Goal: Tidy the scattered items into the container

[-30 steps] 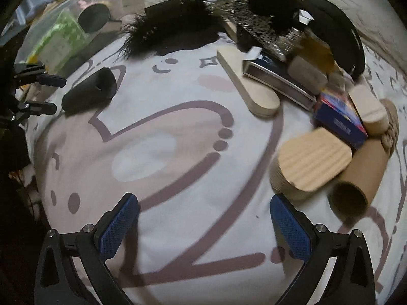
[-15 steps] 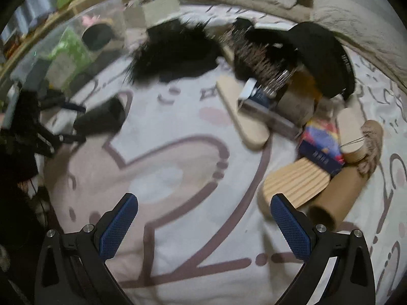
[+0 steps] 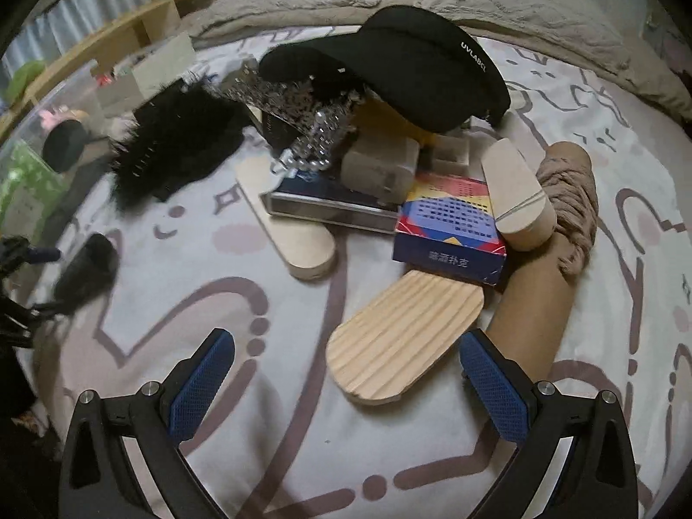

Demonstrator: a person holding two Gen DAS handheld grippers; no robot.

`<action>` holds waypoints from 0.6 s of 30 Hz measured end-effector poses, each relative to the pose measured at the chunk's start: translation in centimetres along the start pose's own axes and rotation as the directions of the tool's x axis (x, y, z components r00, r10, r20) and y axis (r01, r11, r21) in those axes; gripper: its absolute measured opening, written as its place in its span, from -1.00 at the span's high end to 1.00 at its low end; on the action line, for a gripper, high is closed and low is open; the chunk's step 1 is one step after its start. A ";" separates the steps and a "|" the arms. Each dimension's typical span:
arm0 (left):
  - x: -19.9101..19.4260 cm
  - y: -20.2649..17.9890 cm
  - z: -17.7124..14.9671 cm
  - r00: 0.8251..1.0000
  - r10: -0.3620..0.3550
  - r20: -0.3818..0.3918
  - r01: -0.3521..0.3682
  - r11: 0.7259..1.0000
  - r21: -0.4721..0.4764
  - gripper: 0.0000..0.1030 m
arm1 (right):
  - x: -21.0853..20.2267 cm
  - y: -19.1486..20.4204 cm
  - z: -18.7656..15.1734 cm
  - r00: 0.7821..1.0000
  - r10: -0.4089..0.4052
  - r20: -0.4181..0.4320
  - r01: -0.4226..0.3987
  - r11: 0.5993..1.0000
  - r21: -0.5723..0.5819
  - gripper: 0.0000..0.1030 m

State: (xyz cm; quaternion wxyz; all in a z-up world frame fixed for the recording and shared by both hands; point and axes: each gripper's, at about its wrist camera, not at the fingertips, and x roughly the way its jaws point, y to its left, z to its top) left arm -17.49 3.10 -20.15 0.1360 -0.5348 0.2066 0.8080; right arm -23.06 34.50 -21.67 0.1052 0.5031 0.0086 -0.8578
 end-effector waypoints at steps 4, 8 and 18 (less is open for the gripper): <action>-0.3 0.2 0.4 0.997 -0.071 0.019 0.072 0.997 -0.041 -0.46 | 1.0 0.3 0.4 0.998 -0.066 0.005 0.066 0.997 -0.043 -1.00; -0.8 -0.4 1.4 0.989 -0.139 0.049 0.143 0.987 -0.074 -0.46 | 1.9 -0.6 1.5 0.994 -0.102 0.024 0.103 0.994 -0.027 -1.00; 0.3 -1.4 2.8 0.987 -0.140 0.077 0.143 0.989 -0.039 -0.46 | 4.4 0.0 2.6 0.996 -0.090 -0.024 0.087 0.990 -0.109 -1.00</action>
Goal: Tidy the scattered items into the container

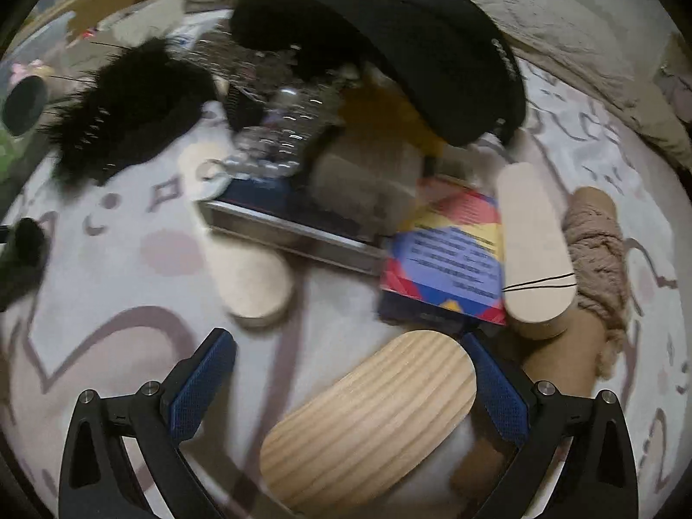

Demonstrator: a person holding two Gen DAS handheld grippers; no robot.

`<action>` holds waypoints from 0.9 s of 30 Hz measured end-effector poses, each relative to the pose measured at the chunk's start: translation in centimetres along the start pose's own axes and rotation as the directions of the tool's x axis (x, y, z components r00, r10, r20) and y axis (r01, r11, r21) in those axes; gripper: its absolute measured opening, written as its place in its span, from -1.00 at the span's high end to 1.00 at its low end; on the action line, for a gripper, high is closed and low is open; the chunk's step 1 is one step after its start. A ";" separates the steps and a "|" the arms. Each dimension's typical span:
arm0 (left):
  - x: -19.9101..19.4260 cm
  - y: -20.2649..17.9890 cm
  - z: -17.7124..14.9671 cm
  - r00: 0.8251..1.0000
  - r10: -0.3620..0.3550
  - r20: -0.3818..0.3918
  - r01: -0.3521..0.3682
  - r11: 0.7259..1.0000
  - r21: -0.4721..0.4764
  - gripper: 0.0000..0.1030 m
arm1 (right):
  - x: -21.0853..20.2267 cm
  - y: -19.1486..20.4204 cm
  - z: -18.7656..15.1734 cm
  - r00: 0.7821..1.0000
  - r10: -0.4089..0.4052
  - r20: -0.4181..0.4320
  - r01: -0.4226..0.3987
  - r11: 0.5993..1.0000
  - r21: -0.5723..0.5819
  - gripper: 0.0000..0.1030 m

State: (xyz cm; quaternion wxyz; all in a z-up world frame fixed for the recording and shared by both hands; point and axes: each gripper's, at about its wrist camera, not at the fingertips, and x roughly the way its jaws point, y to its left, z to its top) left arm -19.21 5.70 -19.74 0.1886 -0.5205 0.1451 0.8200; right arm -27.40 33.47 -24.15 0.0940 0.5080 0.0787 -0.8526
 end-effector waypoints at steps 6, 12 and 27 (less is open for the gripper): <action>-0.5 -0.5 0.1 0.999 -0.047 0.024 0.046 0.996 0.073 -0.46 | -1.5 2.9 -1.0 0.973 0.229 -0.003 -0.229 0.973 -0.043 -1.00; -0.9 -0.7 -0.5 0.995 -0.102 0.006 0.101 0.992 0.078 -0.46 | -3.0 8.7 -3.2 0.946 0.307 -0.104 -0.323 0.910 -0.261 -1.00; -1.8 -0.3 -3.5 0.981 -0.187 -0.045 0.189 0.981 0.052 -0.47 | -9.6 12.6 -7.4 0.922 0.361 -0.137 -0.383 0.815 -0.435 -1.00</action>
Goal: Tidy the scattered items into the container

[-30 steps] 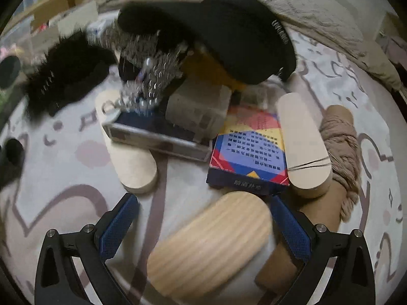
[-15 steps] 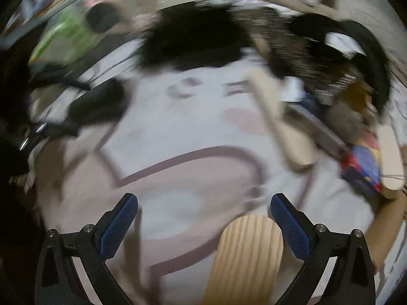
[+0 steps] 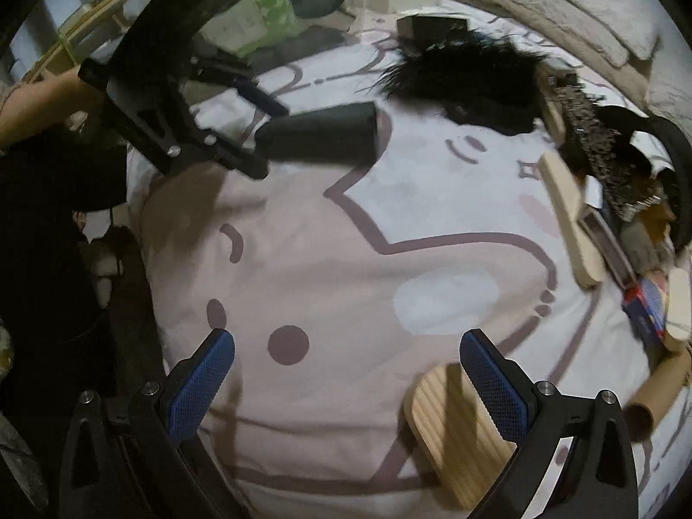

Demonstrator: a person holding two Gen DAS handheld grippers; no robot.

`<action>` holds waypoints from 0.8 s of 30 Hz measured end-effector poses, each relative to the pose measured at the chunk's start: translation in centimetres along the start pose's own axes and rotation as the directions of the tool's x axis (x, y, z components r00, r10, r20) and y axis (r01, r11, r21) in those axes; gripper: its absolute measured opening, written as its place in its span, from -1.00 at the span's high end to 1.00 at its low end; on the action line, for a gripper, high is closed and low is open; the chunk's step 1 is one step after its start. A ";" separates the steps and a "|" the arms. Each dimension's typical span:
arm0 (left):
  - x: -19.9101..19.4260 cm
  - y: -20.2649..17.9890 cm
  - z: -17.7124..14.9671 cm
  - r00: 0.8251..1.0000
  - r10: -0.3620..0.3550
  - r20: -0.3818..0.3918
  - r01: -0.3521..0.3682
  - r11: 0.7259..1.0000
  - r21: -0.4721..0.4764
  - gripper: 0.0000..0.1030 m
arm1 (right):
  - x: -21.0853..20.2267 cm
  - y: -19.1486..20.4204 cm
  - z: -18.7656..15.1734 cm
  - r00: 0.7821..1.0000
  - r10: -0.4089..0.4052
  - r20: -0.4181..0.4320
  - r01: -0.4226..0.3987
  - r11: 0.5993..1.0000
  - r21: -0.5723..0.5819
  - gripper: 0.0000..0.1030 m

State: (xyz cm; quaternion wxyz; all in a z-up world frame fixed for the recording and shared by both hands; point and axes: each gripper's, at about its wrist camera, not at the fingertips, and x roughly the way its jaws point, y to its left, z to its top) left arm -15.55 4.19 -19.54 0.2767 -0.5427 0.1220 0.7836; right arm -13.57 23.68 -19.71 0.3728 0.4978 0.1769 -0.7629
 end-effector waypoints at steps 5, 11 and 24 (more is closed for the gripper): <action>-0.8 -0.9 0.3 0.996 -0.090 0.009 0.090 0.996 -0.021 -0.61 | -1.4 -1.4 -1.0 0.998 -0.068 0.019 0.065 0.993 0.103 -1.00; -1.1 -2.6 0.3 0.997 -0.076 0.000 0.076 0.997 0.034 -0.66 | -2.3 -4.1 -2.5 0.990 -0.138 0.011 0.132 0.961 0.244 -1.00; 2.2 -0.6 -0.2 0.978 0.194 -0.078 -0.190 0.980 0.053 -0.73 | -1.7 -5.0 -4.3 0.980 -0.195 -0.044 0.200 0.942 0.271 -1.00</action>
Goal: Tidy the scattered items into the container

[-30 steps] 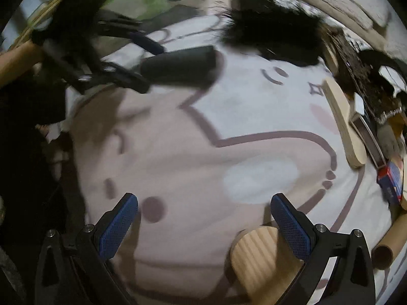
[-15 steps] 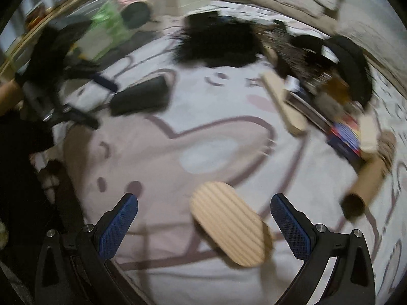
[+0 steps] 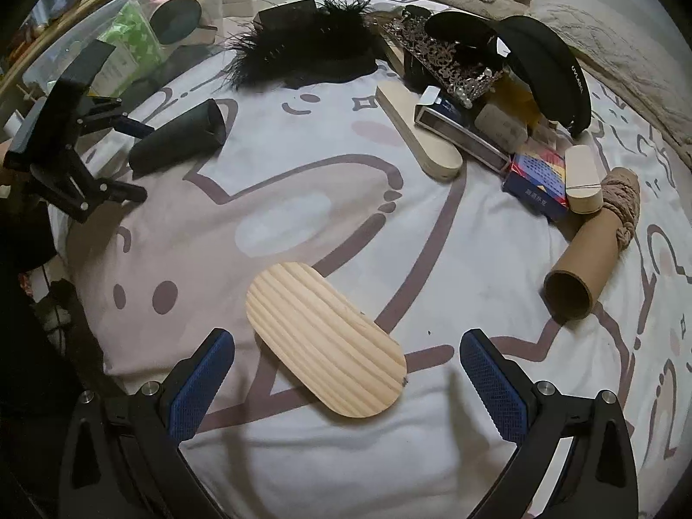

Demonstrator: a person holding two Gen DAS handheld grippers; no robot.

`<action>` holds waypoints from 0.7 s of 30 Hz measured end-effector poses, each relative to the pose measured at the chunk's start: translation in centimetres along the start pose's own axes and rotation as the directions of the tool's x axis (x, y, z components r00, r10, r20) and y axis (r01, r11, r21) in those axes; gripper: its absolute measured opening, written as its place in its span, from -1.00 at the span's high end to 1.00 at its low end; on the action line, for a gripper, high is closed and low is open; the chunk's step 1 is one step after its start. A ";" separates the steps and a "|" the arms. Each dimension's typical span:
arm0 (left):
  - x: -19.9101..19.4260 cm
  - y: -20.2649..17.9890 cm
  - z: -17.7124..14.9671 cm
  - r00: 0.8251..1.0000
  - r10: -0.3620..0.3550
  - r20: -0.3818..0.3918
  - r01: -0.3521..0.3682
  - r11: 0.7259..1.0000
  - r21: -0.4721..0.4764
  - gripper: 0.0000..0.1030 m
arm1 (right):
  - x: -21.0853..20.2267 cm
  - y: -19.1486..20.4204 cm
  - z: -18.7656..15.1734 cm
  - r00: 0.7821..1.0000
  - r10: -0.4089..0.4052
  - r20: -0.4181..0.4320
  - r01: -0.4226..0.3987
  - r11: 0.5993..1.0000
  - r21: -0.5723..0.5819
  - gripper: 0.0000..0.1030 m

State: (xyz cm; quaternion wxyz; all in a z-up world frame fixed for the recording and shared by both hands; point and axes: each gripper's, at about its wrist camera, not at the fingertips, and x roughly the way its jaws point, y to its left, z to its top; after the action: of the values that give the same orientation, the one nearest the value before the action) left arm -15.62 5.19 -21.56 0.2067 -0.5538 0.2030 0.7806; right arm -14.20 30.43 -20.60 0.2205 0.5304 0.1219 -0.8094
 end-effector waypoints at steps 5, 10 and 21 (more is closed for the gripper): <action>0.0 1.3 0.1 0.993 0.116 -0.015 -0.116 0.993 0.033 -0.74 | 0.3 0.1 -0.1 1.000 -0.008 -0.003 0.008 1.000 -0.008 -1.00; -0.3 1.4 0.6 0.979 0.203 -0.010 -0.201 0.975 0.100 -0.74 | 1.1 -0.1 -0.5 1.000 -0.013 -0.028 0.013 1.000 0.000 -1.00; 0.3 3.6 1.0 0.952 0.300 -0.067 -0.290 0.949 0.123 -0.71 | 1.4 0.4 -0.6 0.999 -0.006 -0.044 0.006 1.000 -0.006 -1.00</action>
State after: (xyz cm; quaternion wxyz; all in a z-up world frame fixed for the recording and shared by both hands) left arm -18.47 2.80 -21.19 0.1097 -0.5372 0.3354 0.7661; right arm -14.01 30.05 -22.16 0.2167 0.5469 0.1305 -0.7980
